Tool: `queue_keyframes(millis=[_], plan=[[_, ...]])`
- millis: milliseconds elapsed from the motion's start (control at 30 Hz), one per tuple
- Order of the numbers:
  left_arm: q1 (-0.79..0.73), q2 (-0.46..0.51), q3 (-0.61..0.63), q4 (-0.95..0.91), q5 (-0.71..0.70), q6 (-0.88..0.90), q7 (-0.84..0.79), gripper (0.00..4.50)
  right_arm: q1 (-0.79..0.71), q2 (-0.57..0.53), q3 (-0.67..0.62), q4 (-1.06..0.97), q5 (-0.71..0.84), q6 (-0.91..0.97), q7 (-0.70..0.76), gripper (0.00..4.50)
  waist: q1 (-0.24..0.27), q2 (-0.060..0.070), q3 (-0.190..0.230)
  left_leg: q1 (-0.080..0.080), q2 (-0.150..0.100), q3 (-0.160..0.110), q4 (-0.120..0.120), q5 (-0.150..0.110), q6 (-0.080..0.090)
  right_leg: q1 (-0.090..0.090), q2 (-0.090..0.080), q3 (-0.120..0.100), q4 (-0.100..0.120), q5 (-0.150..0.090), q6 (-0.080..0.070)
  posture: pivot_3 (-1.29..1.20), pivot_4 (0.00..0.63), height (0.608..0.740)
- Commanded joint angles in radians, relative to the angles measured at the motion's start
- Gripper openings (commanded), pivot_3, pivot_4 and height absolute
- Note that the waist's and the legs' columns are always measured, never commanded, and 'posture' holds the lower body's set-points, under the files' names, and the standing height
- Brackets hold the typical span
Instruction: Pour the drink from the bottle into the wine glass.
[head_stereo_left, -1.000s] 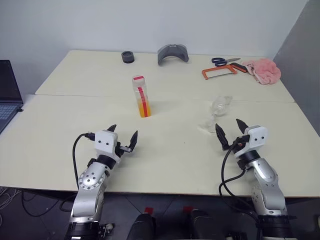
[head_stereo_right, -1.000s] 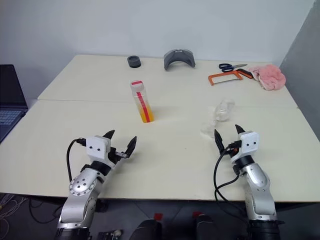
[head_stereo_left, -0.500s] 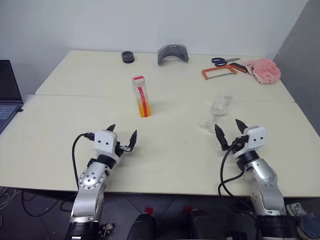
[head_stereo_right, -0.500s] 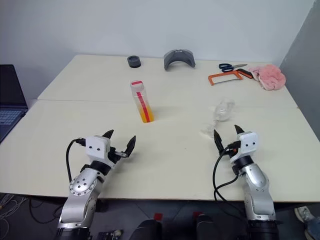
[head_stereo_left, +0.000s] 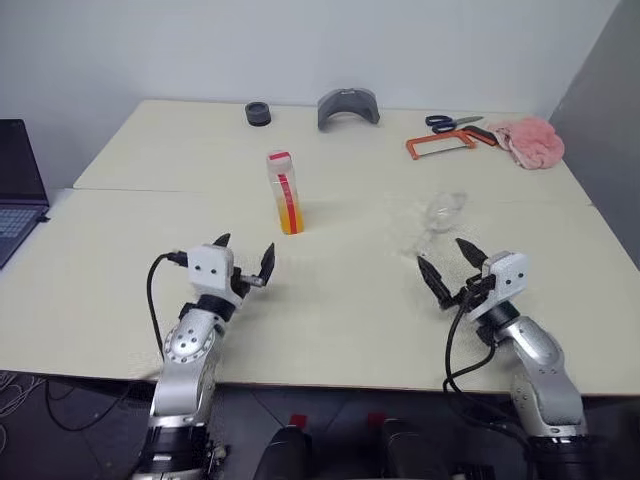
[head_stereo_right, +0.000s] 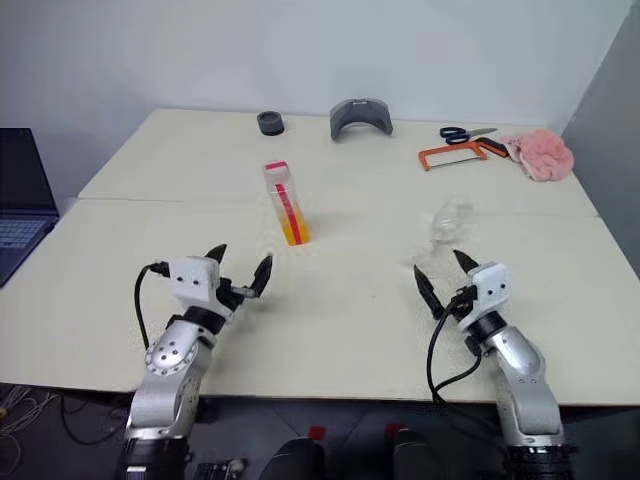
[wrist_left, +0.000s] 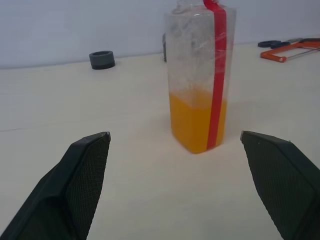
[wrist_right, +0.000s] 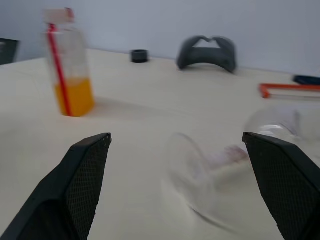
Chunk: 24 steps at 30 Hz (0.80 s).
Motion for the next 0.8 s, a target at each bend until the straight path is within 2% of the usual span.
queue_keyframes(millis=[33, 300, 800], plan=[[-0.066, -0.022, -0.025, 0.020, 0.030, 0.015, 0.038, 4.48, -0.030, -0.071, -0.014, -0.109, 0.098, 0.122, 0.061, 4.50, 0.000, 0.000, 0.000, 0.000, 0.000, -0.001, 0.000, 0.000, 0.000, 0.000, 0.000, 0.000, 0.000, 0.000, 0.000, 0.00, 0.150, 0.740], [-0.181, -0.056, -0.066, 0.106, 0.090, 0.030, 0.093, 4.48, -0.087, -0.154, -0.037, -0.134, 0.169, 0.237, 0.099, 4.50, 0.001, -0.001, 0.000, 0.000, -0.001, 0.000, 0.000, 0.000, 0.000, 0.000, 0.000, -0.001, 0.000, 0.000, 0.000, 0.00, 0.150, 0.740], [-0.353, -0.122, -0.080, 0.288, 0.170, -0.027, 0.223, 4.48, -0.109, -0.196, -0.031, -0.173, 0.216, 0.311, 0.150, 4.50, 0.003, -0.002, 0.001, -0.002, -0.002, 0.000, 0.001, 0.000, 0.000, 0.000, -0.001, -0.001, 0.000, 0.000, 0.000, 0.00, 0.150, 0.740]])
